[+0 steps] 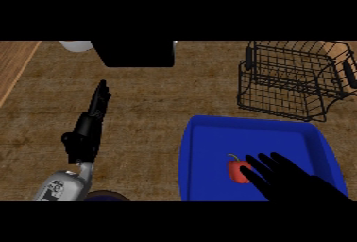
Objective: Pick the bell pepper from the tray and place it in the tiered basket
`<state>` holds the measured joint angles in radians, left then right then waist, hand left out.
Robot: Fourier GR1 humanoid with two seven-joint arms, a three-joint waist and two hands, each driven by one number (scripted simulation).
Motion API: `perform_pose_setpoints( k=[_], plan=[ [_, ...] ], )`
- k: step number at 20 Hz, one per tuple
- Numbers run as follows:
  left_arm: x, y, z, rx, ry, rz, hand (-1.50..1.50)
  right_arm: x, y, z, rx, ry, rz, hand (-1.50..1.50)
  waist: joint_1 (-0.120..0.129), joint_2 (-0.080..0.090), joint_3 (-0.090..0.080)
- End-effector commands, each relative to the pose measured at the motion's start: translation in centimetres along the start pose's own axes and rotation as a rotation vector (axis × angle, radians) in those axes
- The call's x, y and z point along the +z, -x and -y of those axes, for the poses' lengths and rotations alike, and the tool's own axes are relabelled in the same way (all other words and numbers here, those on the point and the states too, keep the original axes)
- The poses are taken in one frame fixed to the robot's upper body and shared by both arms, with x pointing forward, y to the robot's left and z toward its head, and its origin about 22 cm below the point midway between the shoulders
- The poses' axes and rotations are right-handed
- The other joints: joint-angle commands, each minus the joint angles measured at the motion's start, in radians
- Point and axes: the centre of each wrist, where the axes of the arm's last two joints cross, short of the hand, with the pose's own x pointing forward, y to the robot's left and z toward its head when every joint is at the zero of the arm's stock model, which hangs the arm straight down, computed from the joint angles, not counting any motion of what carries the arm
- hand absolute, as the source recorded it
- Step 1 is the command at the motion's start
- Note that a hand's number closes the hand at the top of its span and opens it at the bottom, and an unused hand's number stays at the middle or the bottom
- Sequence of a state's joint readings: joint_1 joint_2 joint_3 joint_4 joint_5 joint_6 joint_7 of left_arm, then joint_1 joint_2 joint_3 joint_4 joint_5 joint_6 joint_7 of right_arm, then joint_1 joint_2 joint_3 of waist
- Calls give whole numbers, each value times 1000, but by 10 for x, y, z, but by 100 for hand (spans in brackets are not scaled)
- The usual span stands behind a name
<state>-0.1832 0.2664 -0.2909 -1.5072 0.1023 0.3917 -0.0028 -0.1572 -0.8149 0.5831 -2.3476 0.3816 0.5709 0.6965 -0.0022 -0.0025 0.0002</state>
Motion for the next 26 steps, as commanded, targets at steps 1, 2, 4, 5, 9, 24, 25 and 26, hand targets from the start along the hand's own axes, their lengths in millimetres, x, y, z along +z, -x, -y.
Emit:
perform_pose_setpoints(
  k=[1,2,4,5,9,24,25,26],
  plan=[
    [4,3,11,8,-21,11,0,15,-14,-11,109,46,-31,-150,-7,-1,0],
    [5,7,19,-8,-20,-2,0,5,5,0,127,32,-17,-150,-3,1,1],
    [9,-2,-3,2,-1,-7,0,-2,-7,3,146,59,6,-150,8,1,0],
    [8,-18,7,-2,6,23,0,-5,-8,-10,189,42,19,-150,7,-1,1],
    [10,-2,10,3,3,-11,0,-11,-1,-18,262,78,49,-150,2,1,1],
    [1,-16,14,16,2,-1,0,-29,24,-57,155,89,-68,-150,-2,1,0],
    [-13,-8,20,-5,-3,-5,0,-45,27,-39,146,87,-70,-150,0,3,0],
    [9,11,7,9,-11,-13,0,-29,34,-42,151,80,-60,-150,0,2,0]
  ],
)
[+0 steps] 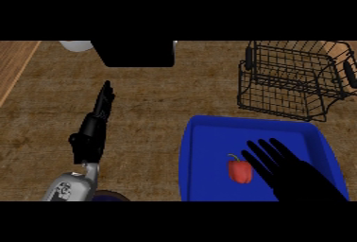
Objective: Pick the bell pepper from the tray and place it in the tiered basket
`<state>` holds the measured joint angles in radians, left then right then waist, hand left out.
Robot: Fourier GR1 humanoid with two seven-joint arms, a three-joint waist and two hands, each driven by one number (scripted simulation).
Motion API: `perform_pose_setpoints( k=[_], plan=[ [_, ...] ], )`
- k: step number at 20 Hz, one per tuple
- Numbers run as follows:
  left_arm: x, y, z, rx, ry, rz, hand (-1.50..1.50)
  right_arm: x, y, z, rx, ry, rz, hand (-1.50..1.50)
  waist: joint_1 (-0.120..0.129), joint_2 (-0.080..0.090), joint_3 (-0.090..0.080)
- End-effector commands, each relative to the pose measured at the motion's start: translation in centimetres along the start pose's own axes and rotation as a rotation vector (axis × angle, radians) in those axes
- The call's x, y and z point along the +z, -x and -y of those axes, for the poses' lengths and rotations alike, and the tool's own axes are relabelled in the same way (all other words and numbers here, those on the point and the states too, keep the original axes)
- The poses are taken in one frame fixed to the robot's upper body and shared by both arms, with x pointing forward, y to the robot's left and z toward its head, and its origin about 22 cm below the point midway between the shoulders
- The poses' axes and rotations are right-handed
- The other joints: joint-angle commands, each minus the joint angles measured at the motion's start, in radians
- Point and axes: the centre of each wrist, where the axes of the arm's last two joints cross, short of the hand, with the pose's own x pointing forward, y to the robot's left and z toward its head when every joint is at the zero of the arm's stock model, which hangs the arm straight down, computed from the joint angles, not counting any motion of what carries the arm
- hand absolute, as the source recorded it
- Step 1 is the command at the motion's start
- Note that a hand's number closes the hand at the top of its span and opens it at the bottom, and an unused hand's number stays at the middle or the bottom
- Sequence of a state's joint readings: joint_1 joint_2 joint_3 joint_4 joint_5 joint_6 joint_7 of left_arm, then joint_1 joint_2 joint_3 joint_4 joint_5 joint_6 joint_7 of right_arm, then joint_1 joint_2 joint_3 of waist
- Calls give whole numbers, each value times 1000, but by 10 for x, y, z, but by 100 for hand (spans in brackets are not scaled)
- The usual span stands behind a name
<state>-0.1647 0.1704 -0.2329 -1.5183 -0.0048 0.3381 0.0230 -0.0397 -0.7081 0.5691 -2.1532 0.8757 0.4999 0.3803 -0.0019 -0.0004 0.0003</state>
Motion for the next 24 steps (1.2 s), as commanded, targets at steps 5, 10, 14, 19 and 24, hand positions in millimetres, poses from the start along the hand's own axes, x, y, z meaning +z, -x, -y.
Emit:
perform_pose_setpoints(
  k=[5,10,14,19,24],
  plan=[
    [8,-8,-13,-11,3,6,0,-2,12,-21,-15,-9,53,-150,0,-1,0],
    [12,-6,-4,-16,-8,16,0,-19,-17,-28,-12,-35,58,-150,3,-1,0],
    [-11,1,6,-16,5,10,0,-41,14,-22,-45,-48,62,-150,2,1,0],
    [5,3,-9,13,21,3,0,-46,-24,-28,-42,-78,55,-150,4,0,-1],
    [7,-3,2,-9,-4,16,0,-57,-18,-49,-42,-71,45,-150,3,0,0]
  ],
)
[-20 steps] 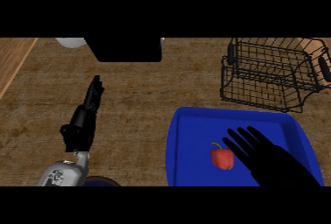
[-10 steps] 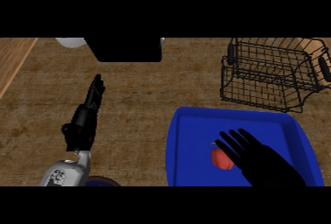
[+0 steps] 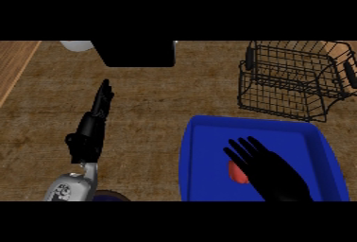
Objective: Pick the bell pepper from the tray and place it in the tiered basket
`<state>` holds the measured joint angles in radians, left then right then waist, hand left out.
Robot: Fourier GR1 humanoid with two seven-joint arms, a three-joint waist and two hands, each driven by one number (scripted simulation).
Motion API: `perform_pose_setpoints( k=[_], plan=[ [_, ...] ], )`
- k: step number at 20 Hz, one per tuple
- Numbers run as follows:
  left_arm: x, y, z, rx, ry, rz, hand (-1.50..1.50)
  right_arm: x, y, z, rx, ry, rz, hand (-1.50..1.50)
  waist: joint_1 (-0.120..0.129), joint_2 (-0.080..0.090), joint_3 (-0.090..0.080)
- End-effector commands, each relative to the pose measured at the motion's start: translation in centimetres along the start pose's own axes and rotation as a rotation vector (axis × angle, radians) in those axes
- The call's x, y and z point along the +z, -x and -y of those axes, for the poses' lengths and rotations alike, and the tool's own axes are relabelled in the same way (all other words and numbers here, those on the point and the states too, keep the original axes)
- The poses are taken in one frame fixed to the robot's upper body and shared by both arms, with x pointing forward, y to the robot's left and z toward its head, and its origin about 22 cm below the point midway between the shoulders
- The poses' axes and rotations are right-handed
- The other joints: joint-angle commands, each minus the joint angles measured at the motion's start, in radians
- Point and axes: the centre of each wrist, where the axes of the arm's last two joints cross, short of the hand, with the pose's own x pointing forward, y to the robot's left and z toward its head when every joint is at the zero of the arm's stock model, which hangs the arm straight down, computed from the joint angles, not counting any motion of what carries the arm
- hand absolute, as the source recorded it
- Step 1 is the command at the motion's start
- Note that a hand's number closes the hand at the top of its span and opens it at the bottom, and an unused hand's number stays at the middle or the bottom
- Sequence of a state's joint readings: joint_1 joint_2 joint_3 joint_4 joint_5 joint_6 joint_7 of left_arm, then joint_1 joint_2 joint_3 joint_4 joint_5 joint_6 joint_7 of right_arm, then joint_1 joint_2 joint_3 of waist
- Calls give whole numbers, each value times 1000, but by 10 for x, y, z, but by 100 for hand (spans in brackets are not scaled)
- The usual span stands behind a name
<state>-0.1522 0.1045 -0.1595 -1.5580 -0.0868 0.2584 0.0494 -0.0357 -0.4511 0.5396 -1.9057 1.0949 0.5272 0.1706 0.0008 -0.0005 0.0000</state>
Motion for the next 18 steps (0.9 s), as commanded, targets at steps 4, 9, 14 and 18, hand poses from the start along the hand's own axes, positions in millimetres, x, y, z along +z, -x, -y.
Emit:
perform_pose_setpoints(
  k=[4,9,14,18],
  plan=[
    [10,0,-5,-8,-7,-12,0,-22,16,-5,-2,-15,-15,-150,1,0,0],
    [1,13,-20,-1,-8,-9,0,-14,-3,4,-32,-24,-15,-150,-1,0,0],
    [17,7,-12,-4,-7,0,0,-38,11,-11,-38,-14,-2,-150,3,0,0],
    [3,-7,-22,-12,-6,12,0,-23,13,-34,-58,-10,-3,-150,-1,0,0]
  ],
)
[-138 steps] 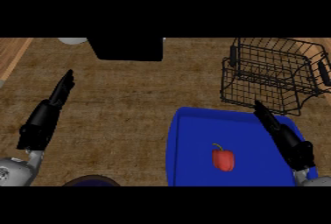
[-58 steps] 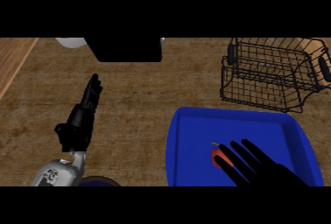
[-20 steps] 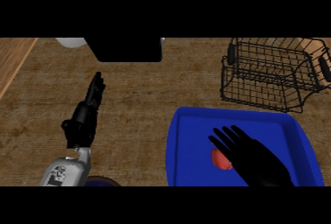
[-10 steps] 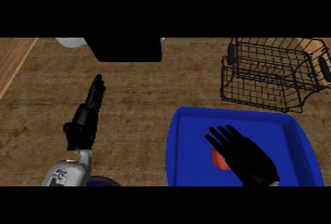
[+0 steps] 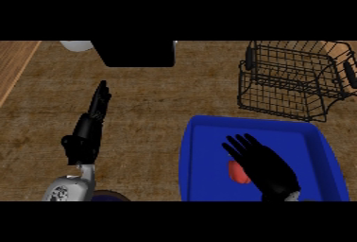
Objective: Pick the bell pepper from the tray and place it in the tiered basket
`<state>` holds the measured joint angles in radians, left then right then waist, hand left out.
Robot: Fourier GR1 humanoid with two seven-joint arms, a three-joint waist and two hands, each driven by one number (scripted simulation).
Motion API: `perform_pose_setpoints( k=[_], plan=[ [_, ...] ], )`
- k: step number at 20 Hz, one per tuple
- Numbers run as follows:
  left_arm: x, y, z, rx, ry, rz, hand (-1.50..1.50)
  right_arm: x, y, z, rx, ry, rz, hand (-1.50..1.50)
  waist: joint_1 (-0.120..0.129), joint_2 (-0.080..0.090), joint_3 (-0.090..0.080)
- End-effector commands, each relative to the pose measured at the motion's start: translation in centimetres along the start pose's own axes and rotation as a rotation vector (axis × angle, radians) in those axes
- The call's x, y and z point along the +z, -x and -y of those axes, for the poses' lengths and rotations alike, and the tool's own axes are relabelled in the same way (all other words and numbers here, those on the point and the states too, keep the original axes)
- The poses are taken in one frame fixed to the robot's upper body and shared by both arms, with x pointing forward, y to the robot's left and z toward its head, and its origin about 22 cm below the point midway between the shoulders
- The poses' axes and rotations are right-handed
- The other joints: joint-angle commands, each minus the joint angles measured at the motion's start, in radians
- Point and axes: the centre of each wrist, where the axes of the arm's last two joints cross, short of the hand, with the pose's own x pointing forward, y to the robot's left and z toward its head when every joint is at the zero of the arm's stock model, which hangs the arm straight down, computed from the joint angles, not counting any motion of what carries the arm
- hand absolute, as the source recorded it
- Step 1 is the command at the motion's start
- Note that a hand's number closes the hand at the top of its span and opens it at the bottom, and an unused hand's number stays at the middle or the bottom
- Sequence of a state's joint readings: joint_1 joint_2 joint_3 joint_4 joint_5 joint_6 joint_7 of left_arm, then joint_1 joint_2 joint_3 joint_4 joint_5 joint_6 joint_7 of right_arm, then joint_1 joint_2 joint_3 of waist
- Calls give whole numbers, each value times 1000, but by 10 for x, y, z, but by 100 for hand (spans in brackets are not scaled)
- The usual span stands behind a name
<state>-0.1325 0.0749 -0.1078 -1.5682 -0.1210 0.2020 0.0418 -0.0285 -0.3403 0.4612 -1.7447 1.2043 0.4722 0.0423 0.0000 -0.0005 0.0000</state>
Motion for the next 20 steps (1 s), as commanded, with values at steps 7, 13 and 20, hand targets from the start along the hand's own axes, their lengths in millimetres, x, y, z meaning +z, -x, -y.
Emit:
perform_pose_setpoints(
  k=[7,13,20],
  plan=[
    [0,-9,4,0,7,-12,0,-11,-22,-32,-60,27,8,-150,-1,0,0],
    [3,-10,6,-6,5,-6,0,-20,-18,-42,38,198,46,150,0,-1,0],
    [-4,2,13,5,3,-7,0,-62,-22,-30,6,79,-295,150,7,5,-1]
  ],
)
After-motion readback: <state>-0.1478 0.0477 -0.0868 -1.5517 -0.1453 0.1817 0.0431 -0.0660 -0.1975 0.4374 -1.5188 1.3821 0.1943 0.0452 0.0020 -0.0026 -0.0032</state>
